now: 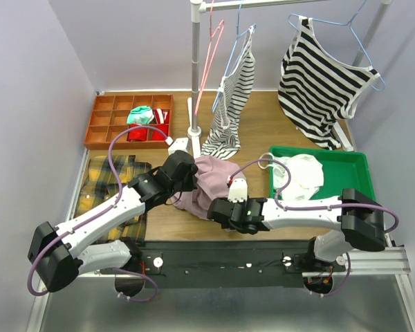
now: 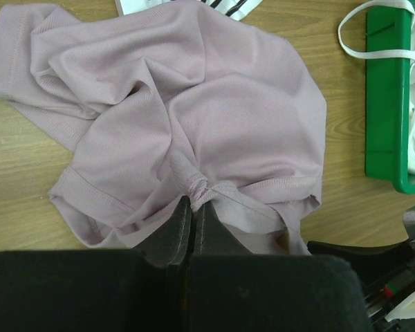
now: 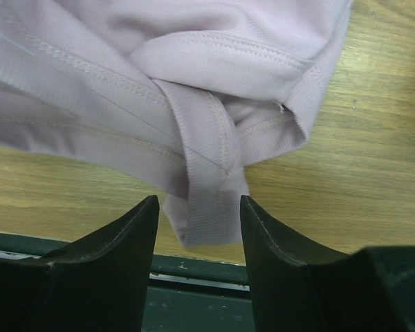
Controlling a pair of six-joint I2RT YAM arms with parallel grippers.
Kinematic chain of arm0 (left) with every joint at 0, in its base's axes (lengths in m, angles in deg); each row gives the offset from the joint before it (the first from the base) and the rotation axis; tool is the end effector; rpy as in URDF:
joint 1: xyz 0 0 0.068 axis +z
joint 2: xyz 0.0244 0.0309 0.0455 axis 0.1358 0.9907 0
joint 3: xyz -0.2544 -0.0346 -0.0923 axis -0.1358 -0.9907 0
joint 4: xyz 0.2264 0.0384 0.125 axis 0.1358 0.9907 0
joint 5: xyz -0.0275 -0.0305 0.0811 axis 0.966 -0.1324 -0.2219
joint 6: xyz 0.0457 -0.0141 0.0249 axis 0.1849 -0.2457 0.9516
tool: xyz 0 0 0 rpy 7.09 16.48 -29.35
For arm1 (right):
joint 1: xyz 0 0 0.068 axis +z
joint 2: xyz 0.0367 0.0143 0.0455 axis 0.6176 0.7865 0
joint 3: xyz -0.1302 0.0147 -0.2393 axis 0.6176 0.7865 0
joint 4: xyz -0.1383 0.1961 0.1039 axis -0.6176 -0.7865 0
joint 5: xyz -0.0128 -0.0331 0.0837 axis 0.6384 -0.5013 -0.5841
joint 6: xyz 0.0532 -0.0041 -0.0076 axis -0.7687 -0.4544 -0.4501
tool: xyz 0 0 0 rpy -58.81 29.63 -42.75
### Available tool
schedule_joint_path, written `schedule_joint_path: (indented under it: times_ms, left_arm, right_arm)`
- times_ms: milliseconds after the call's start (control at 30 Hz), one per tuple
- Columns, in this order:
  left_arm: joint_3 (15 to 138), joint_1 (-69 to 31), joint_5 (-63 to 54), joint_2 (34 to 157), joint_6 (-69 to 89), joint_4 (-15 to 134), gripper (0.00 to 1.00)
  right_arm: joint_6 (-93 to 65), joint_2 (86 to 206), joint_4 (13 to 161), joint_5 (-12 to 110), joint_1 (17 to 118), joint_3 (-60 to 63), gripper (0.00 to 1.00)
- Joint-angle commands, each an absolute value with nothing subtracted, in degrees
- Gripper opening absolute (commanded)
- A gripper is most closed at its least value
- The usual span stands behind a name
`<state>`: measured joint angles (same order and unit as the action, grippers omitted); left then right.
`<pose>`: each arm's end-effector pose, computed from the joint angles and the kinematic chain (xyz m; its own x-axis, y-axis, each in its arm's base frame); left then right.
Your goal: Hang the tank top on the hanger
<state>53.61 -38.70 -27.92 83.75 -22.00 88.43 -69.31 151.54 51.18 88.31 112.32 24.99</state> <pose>0.1684 -0.1639 0.2758 -0.7172 -0.2024 -0.6668 0.0997 0.9172 -0.3857 0.0928 0.2580 0.1886 -0.8004 -0.0760 -0.5946 -0.1323 0.9899 0.0516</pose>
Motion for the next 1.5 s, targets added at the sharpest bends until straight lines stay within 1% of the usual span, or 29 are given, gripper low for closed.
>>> schedule_joint_path:
  times_ms: [0,233,267,300,333,400,433,500,533,600,633,667,700,800,833,933,967,1100,1200,1267,1367,1433,1467]
  left_arm:
    - [53.92,-38.51,-26.93,84.0,-22.0,86.65,0.0]
    - [53.48,-38.51,-26.85,83.57,-22.09,86.56,0.0]
    - [53.48,-38.51,-26.93,83.39,-22.09,86.65,0.0]
    - [53.57,-38.51,-27.02,83.3,-22.09,86.73,0.0]
    - [53.48,-38.43,-26.94,83.04,-22.09,86.73,0.0]
    - [53.39,-38.51,-27.02,82.78,-22.0,86.82,0.0]
    - [53.39,-38.51,-27.02,82.77,-21.91,86.82,0.0]
    - [53.48,-38.51,-27.2,82.69,-21.91,87.26,0.0]
    - [53.48,-38.51,-27.29,82.25,-21.82,87.52,0.0]
    - [53.66,-38.43,-28.07,81.81,-21.47,88.4,0.0]
    - [54.01,-38.43,-28.51,81.37,-21.3,88.84,0.0]
    - [54.36,-38.43,-29.91,81.11,-20.69,90.24,0.0]
    - [54.71,-38.43,-30.97,80.67,-20.33,90.86,0.0]
    - [56.64,-38.16,-34.74,79.35,-18.58,94.37,0.0]
    - [57.86,-37.73,-35.63,79.09,-17.96,95.25,0.0]
    - [59.89,-37.02,-38.79,78.12,-16.47,98.42,0.0]
    - [60.33,-36.15,-39.06,77.33,-16.11,99.47,0.0]
    - [63.14,-33.33,-39.33,75.83,-13.92,101.67,0.0]
    - [66.13,-31.4,-39.07,75.57,-12.07,103.43,0.0]
    - [68.68,-31.05,-38.54,75.48,-10.67,104.13,0.0]
    - [73.42,-30.87,-38.1,76.0,-9.26,105.62,0.0]
    - [76.93,-30.78,-36.44,76.53,-7.42,105.98,0.0]
    - [77.82,-30.87,-35.21,77.32,-6.71,106.24,0.0]
  right_arm:
    - [-70.86,153.44,47.66,91.91,113.64,22.48,0.59]
    - [-71.91,153.44,48.45,91.31,113.99,24.59,0.59]
    - [-72.0,153.96,48.8,91.21,113.99,24.94,0.57]
    - [-71.92,153.97,49.15,90.86,113.99,25.73,0.51]
    - [-71.83,154.06,49.76,90.6,113.99,26.26,0.43]
    - [-71.21,154.67,52.22,90.07,113.65,27.92,0.4]
    - [-71.12,155.11,52.58,89.72,113.38,28.11,0.35]
    - [-71.82,155.64,51.53,90.16,113.12,28.02,0.28]
    - [-72.18,155.46,51.09,90.85,113.11,27.85,0.23]
    - [-72.79,153.11,49.51,91.82,113.03,27.93,0.18]
    - [-73.23,151.78,48.55,93.48,113.11,28.11,0.09]
    - [-74.1,150.47,46.71,94.28,113.11,28.19,0.03]
    - [-74.46,148.97,45.91,95.07,112.94,28.37,0.01]
    - [-72.19,138.88,48.17,97.27,112.85,29.77,0.01]
    - [-71.05,132.94,49.84,97.71,112.85,30.3,0.01]
    - [-64.2,122.89,59.49,98.59,112.85,33.37,0.01]
    - [-60.0,116.59,65.7,98.6,112.85,34.42,0.01]
    - [-50.4,105.3,79.62,95.7,112.76,37.07,0.01]
    - [-45.82,102.56,86.49,91.4,112.76,36.2,0.01]
    - [-44.5,102.99,90.34,87.2,112.76,34.18,0.01]
    - [-44.23,106.14,94.75,80.35,112.76,30.77,0.01]
    - [-44.4,110.52,94.77,78.39,112.76,28.12,0.01]
    - [-45.71,112.12,91.29,79.95,112.76,24.97,0.01]
